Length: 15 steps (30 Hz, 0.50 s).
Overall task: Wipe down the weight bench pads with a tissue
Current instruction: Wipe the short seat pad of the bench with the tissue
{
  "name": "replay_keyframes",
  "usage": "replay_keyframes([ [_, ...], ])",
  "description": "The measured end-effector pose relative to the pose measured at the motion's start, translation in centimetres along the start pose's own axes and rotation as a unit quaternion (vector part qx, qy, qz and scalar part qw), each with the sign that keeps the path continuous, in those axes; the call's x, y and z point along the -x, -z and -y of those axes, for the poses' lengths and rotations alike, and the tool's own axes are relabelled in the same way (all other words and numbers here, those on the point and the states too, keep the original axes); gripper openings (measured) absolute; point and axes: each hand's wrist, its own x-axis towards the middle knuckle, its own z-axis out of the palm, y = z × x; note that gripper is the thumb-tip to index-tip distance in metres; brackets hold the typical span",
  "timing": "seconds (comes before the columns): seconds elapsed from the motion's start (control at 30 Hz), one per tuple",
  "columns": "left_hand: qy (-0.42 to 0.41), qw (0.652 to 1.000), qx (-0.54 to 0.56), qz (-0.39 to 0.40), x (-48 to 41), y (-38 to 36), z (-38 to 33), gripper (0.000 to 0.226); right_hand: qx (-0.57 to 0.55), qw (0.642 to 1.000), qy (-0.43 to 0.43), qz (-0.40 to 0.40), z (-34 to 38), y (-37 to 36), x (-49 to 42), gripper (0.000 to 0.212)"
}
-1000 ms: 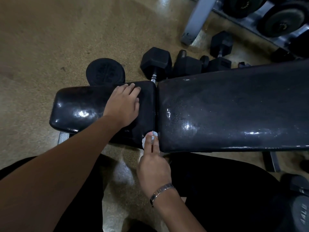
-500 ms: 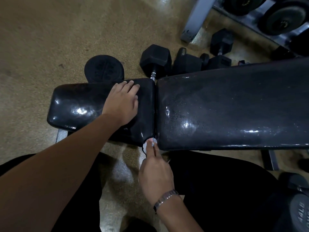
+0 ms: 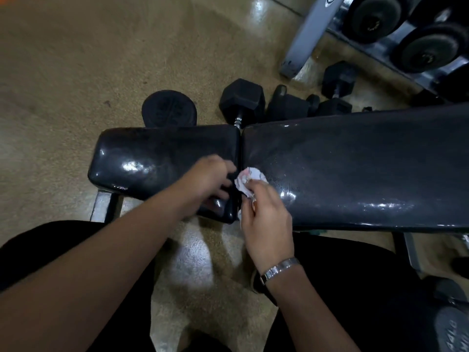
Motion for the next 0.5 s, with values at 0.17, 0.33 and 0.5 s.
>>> replay_keyframes([
  [0.17,0.046,0.975,0.202,0.083,2.1,-2.7,3.0,0.021,-0.048,0.997,0.054,0.02,-0.6,-0.3,1.8,0.046],
  [0.33,0.059,0.939,0.321,0.108,0.8,-3.7,5.3,0.045,-0.095,0.982,0.148,0.072,-1.6,0.5,2.6,0.065],
  [0.5,-0.026,0.954,0.297,0.019,0.3,-4.0,4.7,0.039,-0.108,0.964,0.216,0.109,-3.0,2.1,1.3,0.046],
])
